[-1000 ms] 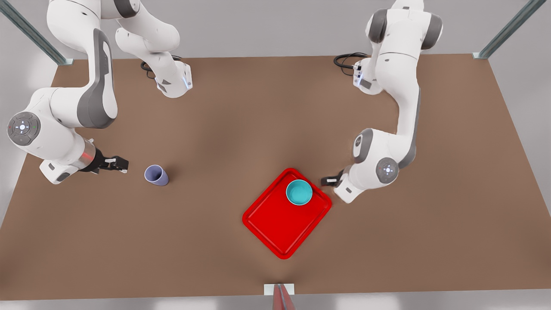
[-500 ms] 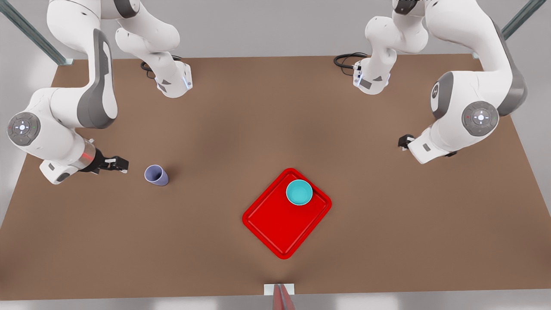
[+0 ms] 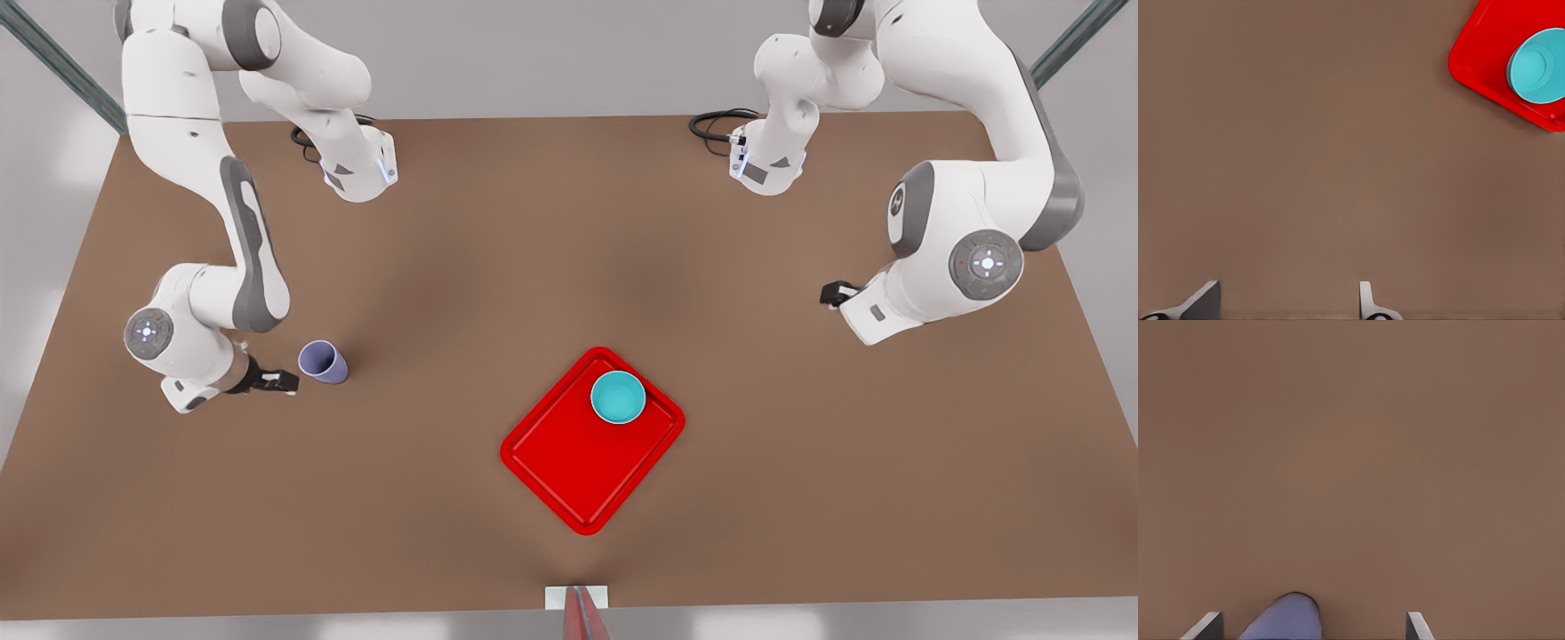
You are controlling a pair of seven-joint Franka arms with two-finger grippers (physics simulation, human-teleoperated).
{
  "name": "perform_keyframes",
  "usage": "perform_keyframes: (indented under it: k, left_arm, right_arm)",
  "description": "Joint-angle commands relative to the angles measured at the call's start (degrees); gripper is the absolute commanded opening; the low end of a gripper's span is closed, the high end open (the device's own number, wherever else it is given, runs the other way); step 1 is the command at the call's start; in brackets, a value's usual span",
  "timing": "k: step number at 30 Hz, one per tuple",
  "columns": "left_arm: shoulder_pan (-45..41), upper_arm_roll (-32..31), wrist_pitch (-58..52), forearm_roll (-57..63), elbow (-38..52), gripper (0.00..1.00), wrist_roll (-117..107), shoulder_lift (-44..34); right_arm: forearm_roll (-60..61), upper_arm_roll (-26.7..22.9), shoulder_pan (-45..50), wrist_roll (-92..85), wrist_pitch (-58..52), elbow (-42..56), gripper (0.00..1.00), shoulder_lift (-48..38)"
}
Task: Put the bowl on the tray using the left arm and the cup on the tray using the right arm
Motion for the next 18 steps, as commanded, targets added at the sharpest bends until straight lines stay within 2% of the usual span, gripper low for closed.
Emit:
perform_keyframes:
  k: [1,4,9,18]
  left_arm:
    - [0.01,0.01,0.00,-0.34,0.00,1.00,0.00,0.05]
    - [0.01,0.01,-0.09,-0.25,0.00,1.00,0.00,0.22]
    - [0.01,-0.08,-0.09,-0.25,0.08,1.00,0.00,0.22]
    - [0.01,-0.25,-0.44,-0.25,0.08,1.00,-0.09,0.31]
  right_arm:
    - [0.01,-0.09,0.02,-0.07,0.37,-0.09,1.00,0.67]
    - [0.01,-0.09,-1.13,-1.48,3.71,-4.39,1.00,0.15]
    - [0.01,0.79,-1.48,-1.65,2.83,-4.74,1.00,-0.91]
    - [0.01,1.23,-1.65,-1.30,3.71,-15.20,1.00,-7.76]
